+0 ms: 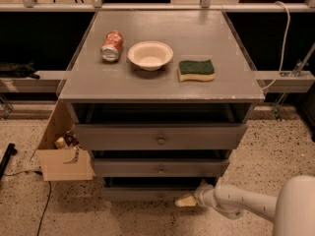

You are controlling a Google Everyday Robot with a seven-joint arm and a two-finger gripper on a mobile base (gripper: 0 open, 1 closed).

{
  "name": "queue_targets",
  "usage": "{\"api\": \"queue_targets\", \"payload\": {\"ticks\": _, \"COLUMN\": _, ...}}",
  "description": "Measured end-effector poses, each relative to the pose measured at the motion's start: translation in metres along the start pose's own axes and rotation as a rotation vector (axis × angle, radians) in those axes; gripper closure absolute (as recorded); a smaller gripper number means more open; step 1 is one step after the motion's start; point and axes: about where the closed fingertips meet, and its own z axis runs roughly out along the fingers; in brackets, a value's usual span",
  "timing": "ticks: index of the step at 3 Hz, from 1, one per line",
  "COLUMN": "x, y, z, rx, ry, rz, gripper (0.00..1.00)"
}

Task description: Open bottom drawer

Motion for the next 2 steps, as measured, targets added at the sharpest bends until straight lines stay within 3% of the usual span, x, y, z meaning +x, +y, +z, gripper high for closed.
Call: {"api": "queue_targets", "payload": {"ticks": 2, "x": 0.0028, "y": -0.0004, "z": -0.0011, "rx": -0.006, "ry": -0.009, "rz": 0.025, "gripper": 0.0}}
